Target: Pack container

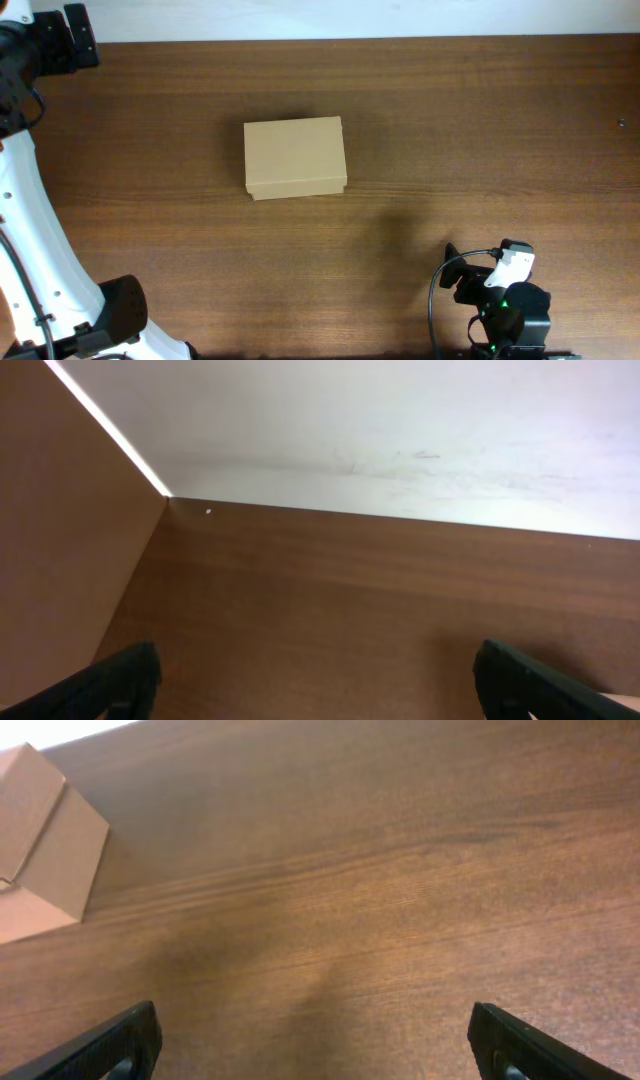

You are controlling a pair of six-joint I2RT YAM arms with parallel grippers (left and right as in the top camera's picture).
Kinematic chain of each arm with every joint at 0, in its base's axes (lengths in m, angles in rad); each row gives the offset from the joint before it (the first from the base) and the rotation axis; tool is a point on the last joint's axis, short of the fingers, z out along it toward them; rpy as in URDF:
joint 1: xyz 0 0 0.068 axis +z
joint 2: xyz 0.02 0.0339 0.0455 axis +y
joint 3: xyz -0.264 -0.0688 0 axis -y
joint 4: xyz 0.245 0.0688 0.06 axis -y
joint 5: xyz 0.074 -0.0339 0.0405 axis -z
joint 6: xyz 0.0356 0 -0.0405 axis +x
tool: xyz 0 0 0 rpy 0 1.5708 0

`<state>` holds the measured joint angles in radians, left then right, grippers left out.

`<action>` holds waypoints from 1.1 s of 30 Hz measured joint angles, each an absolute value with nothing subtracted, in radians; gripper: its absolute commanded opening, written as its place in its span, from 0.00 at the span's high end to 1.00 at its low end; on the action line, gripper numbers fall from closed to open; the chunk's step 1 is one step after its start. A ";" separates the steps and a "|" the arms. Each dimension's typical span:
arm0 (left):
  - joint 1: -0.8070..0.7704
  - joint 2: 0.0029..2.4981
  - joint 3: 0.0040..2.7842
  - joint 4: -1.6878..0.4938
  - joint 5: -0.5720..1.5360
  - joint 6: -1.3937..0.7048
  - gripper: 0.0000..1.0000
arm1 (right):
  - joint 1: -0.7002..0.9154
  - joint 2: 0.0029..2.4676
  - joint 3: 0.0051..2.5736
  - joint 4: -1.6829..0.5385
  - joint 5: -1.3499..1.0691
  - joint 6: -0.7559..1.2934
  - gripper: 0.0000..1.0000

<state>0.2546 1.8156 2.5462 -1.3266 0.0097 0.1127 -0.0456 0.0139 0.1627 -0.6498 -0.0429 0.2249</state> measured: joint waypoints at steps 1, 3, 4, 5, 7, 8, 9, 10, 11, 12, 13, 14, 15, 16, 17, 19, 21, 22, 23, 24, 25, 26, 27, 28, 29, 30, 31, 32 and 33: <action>0.255 1.816 2.546 -1.327 0.009 0.113 0.00 | -0.046 0.014 0.163 -0.649 -0.043 0.224 0.01; 0.255 1.816 2.546 -1.327 0.010 0.113 0.00 | -0.046 0.014 0.163 -0.649 -0.043 0.225 0.01; 0.255 1.816 2.546 -1.327 0.010 0.113 0.00 | -0.046 0.014 0.163 -0.649 -0.043 0.224 0.01; 0.255 1.816 2.546 -1.327 0.010 0.113 0.00 | -0.046 0.014 0.163 -0.649 -0.043 0.225 0.01; 0.255 1.816 2.546 -1.327 0.010 0.113 0.00 | -0.046 0.014 0.163 -0.649 -0.043 0.224 0.01; 0.255 1.816 2.546 -1.327 0.010 0.113 0.00 | -0.046 0.014 0.163 -0.649 -0.043 0.224 0.01; 0.255 1.816 2.546 -1.327 0.010 0.113 0.00 | -0.046 0.014 0.163 -0.649 -0.043 0.225 0.01; 0.255 1.816 2.546 -1.327 0.010 0.113 0.00 | -0.046 0.014 0.163 -0.649 -0.043 0.224 0.01; 0.255 1.816 2.546 -1.327 0.010 0.113 0.00 | -0.046 0.014 0.163 -0.649 -0.043 0.225 0.01; 0.255 1.816 2.546 -1.326 0.010 0.113 0.00 | -0.046 0.014 0.163 -0.649 -0.043 0.225 0.01; 0.255 1.816 2.546 -1.327 0.010 0.113 0.00 | -0.046 0.014 0.163 -0.649 -0.043 0.224 0.01; 0.255 1.816 2.546 -1.327 0.010 0.113 0.00 | -0.046 0.014 0.163 -0.649 -0.043 0.225 0.01; 0.255 1.816 2.546 -1.327 0.010 0.113 0.00 | -0.046 0.014 0.163 -0.649 -0.043 0.224 0.01; 0.255 1.816 2.546 -1.327 0.010 0.113 0.00 | -0.046 0.014 0.163 -0.649 -0.043 0.224 0.01; 0.255 1.816 2.546 -1.327 0.010 0.113 0.00 | -0.046 0.014 0.163 -0.649 -0.043 0.224 0.01; 0.255 1.816 2.546 -1.327 0.010 0.113 0.00 | -0.046 0.014 0.163 -0.649 -0.043 0.224 0.01; 0.255 1.816 2.546 -1.326 0.010 0.113 0.00 | -0.046 0.014 0.163 -0.649 -0.043 0.225 0.01; 0.255 1.816 2.546 -1.327 0.010 0.113 0.00 | -0.046 0.014 0.163 -0.649 -0.043 0.224 0.01; 0.255 1.816 2.546 -1.327 0.010 0.113 0.00 | -0.046 0.014 0.163 -0.649 -0.043 0.224 0.01; 0.255 1.816 2.546 -1.327 0.010 0.113 0.00 | -0.046 0.014 0.163 -0.649 -0.043 0.225 0.01; 0.255 1.816 2.546 -1.326 0.010 0.113 0.00 | -0.046 0.014 0.163 -0.649 -0.043 0.225 0.01; 0.255 1.816 2.545 -1.326 0.009 0.113 0.00 | -0.046 0.014 0.163 -0.649 -0.043 0.224 0.01; 0.255 1.813 2.542 -1.326 0.010 0.113 0.01 | -0.046 0.014 0.163 -0.649 -0.043 0.225 0.01; 0.255 1.809 2.534 -1.326 0.010 0.113 0.00 | -0.046 0.014 0.163 -0.649 -0.043 0.225 0.01; 0.254 1.800 2.521 -1.325 0.010 0.113 0.00 | -0.046 0.014 0.163 -0.649 -0.043 0.225 0.01; 0.251 1.784 2.501 -1.325 0.010 0.113 0.00 | -0.046 0.014 0.163 -0.649 -0.043 0.224 0.01; 0.248 1.766 2.479 -1.326 0.009 0.113 0.00 | -0.046 0.014 0.163 -0.649 -0.043 0.224 0.01; 0.244 1.740 2.454 -1.326 0.009 0.113 0.00 | -0.046 0.014 0.163 -0.649 -0.043 0.224 0.01; 0.236 1.704 2.417 -1.324 0.009 0.113 0.00 | -0.046 0.014 0.163 -0.649 -0.043 0.225 0.01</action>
